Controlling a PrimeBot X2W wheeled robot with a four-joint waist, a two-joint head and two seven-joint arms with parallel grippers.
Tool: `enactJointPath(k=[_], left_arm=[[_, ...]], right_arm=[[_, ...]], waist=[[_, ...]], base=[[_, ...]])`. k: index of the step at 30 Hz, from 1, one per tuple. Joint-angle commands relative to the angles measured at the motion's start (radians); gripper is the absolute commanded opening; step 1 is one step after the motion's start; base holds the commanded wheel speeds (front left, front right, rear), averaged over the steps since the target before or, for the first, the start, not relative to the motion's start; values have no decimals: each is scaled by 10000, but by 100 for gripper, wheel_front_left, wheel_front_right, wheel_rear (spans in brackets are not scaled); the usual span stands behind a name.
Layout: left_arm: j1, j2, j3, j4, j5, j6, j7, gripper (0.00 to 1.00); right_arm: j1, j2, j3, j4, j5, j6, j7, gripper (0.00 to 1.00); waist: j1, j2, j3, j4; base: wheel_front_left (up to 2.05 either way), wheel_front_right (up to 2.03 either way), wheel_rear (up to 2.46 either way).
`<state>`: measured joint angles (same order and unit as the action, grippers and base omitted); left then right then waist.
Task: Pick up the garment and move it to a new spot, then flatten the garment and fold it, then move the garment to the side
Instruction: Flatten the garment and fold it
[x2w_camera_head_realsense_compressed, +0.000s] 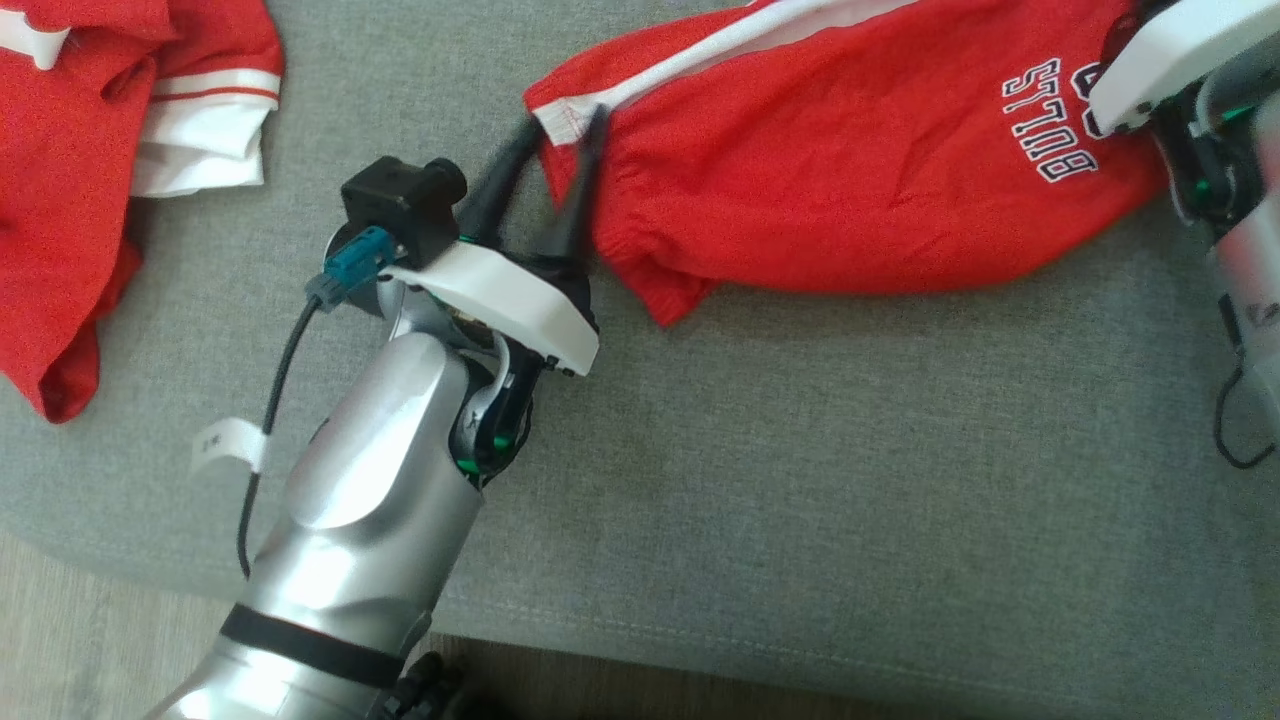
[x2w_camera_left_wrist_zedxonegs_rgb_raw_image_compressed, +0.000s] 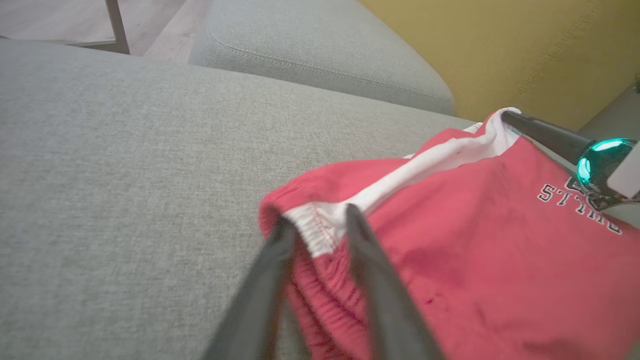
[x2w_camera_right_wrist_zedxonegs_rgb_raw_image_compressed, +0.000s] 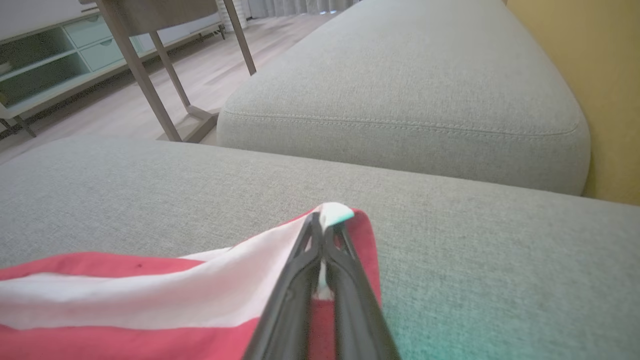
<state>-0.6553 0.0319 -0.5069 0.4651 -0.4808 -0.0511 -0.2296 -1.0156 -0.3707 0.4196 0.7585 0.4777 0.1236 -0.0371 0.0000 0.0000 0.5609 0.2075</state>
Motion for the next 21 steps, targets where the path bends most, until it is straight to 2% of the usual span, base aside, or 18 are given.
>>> enactJointPath(k=[1,6,7,12,16,17,21], left_arm=[[-203,186,138,-137,-98,173,-130,100],[78,187,168,-146,197,800,-287,100],[321,262,335,-361,467,1119,-309,100],[1276,572,1025,-1480,1125,1764,-318,100],[1958,819,1503,-2189,1501,2047,-319,100],[1958,819,1503,-2189,1501,2047,-319,100],[2301,965,1846,-2758,1823,2178,-320,100]], right_arm=[[-78,44,254,-85,110,71,-493,100],[224,97,486,103,130,71,-1735,100],[458,93,379,-36,78,71,-2024,100],[1339,83,-311,-920,-310,71,-2232,100],[2442,216,-1473,-2202,-910,71,-2242,100],[2442,216,-1473,-2202,-910,71,-2242,100],[3762,599,-2389,-3268,-1451,71,-2244,100]], waist=[[0,0,-51,-26],[0,0,-401,-205],[0,0,-576,-322],[0,0,-1019,-702],[0,0,-1374,-999],[0,0,-1374,-999],[0,0,-1731,-1257]], base=[[0,0,0],[0,0,0],[0,0,0],[0,0,0],[0,0,0],[0,0,0],[0,0,0]])
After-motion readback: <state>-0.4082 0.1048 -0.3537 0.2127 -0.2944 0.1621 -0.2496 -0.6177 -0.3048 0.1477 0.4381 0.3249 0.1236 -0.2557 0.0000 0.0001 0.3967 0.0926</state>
